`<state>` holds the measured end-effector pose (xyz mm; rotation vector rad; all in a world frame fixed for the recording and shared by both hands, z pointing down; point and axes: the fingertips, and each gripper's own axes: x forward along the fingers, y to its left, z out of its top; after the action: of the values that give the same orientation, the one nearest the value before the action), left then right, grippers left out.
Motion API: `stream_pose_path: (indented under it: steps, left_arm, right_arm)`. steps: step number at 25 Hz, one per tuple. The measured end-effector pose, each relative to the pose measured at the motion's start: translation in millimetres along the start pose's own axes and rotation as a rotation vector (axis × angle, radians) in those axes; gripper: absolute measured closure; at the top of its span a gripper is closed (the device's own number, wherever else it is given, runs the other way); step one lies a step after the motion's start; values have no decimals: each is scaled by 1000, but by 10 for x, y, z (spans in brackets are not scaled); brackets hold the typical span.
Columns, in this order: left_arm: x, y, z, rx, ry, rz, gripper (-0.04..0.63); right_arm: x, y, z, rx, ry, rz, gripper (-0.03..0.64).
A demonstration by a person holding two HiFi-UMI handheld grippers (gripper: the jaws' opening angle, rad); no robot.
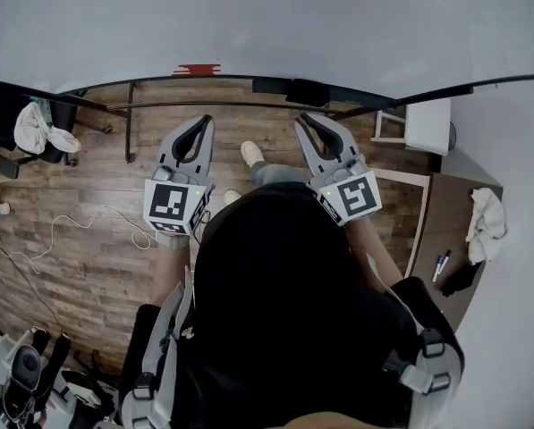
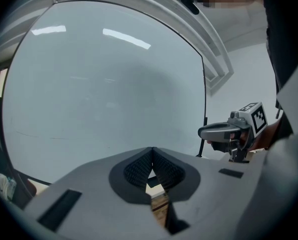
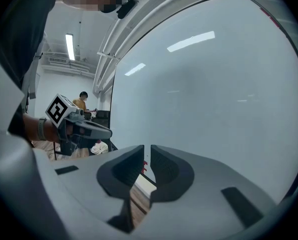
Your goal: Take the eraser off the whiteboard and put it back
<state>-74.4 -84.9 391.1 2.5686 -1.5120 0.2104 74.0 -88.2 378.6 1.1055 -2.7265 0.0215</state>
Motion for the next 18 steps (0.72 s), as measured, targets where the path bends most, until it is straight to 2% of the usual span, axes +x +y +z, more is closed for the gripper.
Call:
stream_pose_path:
  steps: [10,18]
  left_arm:
    - [-42,6,-23,3,1,7,586]
    - [-69,34,-27,4,6,14,586]
  right_arm:
    - [-14,-74,-87,34,18,-30,566]
    - [30,-29,-96,37,24,-20,566]
